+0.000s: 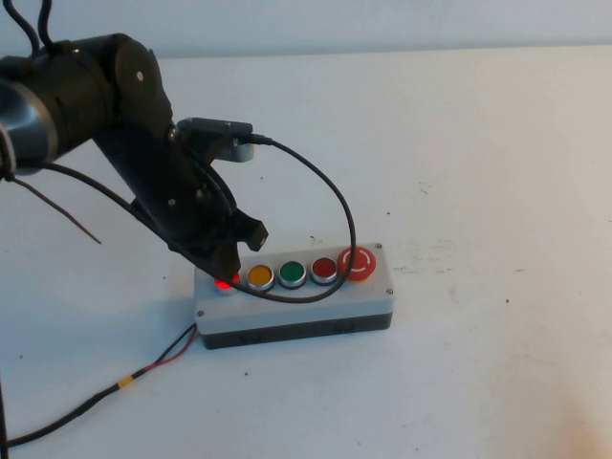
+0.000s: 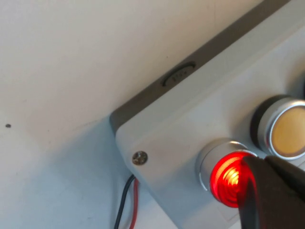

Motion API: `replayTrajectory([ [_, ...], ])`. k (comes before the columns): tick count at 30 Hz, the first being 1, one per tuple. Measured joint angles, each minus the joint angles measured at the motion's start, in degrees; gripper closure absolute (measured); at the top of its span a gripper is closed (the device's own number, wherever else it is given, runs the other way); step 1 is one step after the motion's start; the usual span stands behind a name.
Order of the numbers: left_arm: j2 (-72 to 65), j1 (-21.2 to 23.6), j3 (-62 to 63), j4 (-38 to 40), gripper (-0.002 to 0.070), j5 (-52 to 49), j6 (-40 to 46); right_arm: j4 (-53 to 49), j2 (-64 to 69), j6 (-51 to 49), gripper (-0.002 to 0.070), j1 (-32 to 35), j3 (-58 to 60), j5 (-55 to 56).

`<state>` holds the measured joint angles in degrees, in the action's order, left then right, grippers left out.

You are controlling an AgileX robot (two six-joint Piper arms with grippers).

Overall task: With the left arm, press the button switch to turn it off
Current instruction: Press the button to turn off

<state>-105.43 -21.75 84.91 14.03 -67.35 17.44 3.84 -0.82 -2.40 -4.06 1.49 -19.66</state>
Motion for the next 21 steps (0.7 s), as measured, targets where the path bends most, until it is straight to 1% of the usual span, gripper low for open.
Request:
replayTrajectory([
  [15,-1.0,-0.4,0.8,-0.9,0.0678,-1.0,0.0,0.0,0.0,0.0,0.0692,0.0,0.0,0.0],
  [18,2.6,-0.9,-1.0,-2.4,0.0678,4.0,0.2,0.0,0.0,0.0,0.0692,0.0,0.0,0.0],
  [21,9.2,-0.9,-6.0,-3.1,0.0678,11.1,0.3,0.0,0.0,0.0,0.0692,0.0,0.0,0.0],
])
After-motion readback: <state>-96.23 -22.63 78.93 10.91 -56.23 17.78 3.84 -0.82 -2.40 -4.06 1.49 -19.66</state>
